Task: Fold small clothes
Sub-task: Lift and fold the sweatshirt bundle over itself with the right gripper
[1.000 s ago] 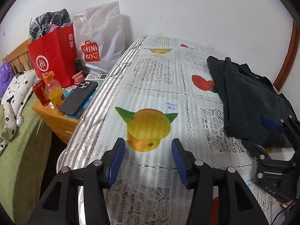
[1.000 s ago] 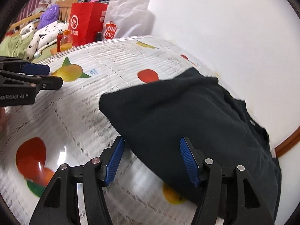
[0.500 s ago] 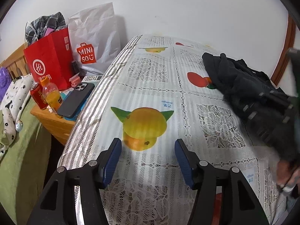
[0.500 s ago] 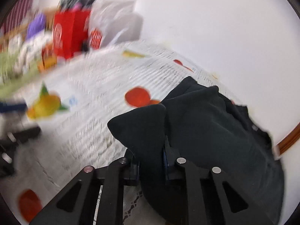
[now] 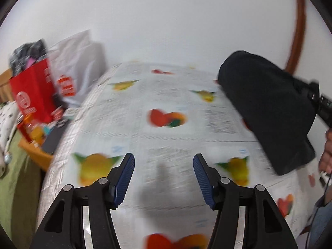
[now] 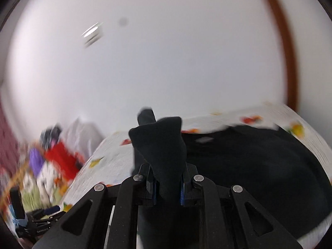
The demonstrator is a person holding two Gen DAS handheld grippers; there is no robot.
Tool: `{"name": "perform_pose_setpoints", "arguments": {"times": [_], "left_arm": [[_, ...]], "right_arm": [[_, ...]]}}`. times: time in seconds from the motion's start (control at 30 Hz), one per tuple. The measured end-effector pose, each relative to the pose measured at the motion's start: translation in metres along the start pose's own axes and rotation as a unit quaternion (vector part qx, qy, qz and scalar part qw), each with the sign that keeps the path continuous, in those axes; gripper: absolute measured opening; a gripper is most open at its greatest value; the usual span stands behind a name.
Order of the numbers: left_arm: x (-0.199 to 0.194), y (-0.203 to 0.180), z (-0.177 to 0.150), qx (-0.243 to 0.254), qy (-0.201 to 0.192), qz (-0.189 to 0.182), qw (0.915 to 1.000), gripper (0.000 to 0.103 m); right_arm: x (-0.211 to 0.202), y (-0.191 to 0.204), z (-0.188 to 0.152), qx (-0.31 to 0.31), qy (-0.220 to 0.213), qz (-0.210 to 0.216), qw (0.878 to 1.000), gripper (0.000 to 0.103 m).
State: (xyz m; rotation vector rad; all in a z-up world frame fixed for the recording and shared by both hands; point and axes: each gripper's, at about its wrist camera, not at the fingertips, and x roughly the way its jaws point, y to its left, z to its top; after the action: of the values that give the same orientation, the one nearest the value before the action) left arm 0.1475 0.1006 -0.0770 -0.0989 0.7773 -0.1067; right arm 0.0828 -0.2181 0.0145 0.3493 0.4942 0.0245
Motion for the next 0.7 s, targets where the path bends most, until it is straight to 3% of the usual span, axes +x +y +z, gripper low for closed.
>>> {"name": "perform_pose_setpoints", "arguments": {"times": [0.13, 0.2, 0.27, 0.4, 0.47, 0.7], "left_arm": [[0.011, -0.05, 0.003, 0.039, 0.009, -0.039, 0.9984, 0.056], [0.018, -0.08, 0.0, 0.059, 0.019, -0.075, 0.9952, 0.056], [0.024, -0.107, -0.006, 0.078, 0.027, -0.107, 0.9909, 0.056], [0.032, -0.152, -0.015, 0.108, 0.05, -0.164, 0.9793, 0.056], [0.035, -0.173, -0.02, 0.13, 0.061, -0.182, 0.9727, 0.056], [0.056, -0.227, -0.036, 0.182, 0.091, -0.181, 0.9622, 0.056]], "right_arm": [[-0.023, -0.081, -0.029, 0.073, 0.017, -0.057, 0.996, 0.015], [-0.026, -0.112, -0.05, 0.096, 0.051, -0.081, 0.991, 0.016], [-0.028, -0.133, -0.064, 0.112, 0.079, -0.069, 0.988, 0.019], [-0.041, -0.137, -0.071, 0.087, 0.079, -0.088, 0.989, 0.028], [-0.044, -0.133, -0.068, 0.069, 0.078, -0.093, 0.99, 0.038], [-0.021, -0.137, -0.069, 0.062, 0.097, -0.091, 0.989, 0.044]]}}
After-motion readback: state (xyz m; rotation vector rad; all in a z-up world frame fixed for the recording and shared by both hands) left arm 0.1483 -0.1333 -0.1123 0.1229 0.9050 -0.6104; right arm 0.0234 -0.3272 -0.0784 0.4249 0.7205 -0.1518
